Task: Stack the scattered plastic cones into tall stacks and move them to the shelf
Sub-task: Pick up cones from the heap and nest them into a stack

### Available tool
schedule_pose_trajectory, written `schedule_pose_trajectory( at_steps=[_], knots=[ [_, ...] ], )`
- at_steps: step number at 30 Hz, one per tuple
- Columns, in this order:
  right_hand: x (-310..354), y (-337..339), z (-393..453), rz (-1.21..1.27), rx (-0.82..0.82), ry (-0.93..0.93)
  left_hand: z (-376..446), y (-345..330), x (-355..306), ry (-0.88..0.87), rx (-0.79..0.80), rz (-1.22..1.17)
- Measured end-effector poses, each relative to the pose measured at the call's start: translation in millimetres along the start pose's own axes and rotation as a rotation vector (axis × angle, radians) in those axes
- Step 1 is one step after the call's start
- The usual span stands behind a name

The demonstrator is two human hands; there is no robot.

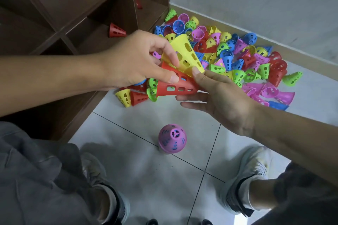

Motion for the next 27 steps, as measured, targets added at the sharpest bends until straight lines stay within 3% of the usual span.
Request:
schedule_pose_trajectory(
  at_steps=[6,9,16,21,24,27],
  knots=[
    [-5.2,2.5,-9.4,0.003,-0.014,0.049,-6.5,-12.0,-8.4,-0.018,-0.002,-0.039],
    [-10.6,8.8,-13.7,-0.05,-0.082,0.053,-7.5,-5.7,-7.5,-0.053,-0.091,0.11],
    [-13.6,11.9,-37.0,-0.664,-0.301,0.247,-15.2,17.2,6.2,-0.041,-0.144,0.286],
    [-3.5,-2.3,-54.0,-0.836,-0.323,0.473,-20.6,14.2,18.5,0.034,-0.106,0.187],
    [-1.8,-10.1,-56.7,-1.019,-0.314,0.598,-22.4,11.4,21.0,0.031,-0.053,0.248],
    [-15.1,-13.4,-47.5,-1.155,-0.265,0.578,-21.8,12.4,21.8,-0.01,-0.038,0.29]
  ],
)
Point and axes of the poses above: each hand's wrist, its own z-axis towards the middle knuckle, its own y-axis out of the back of the hand, x = y × z, the point moved 5 cm from there along z, towards the middle knuckle, and after that the axes turned 13 degrees about -y, right-handed, at the moved point
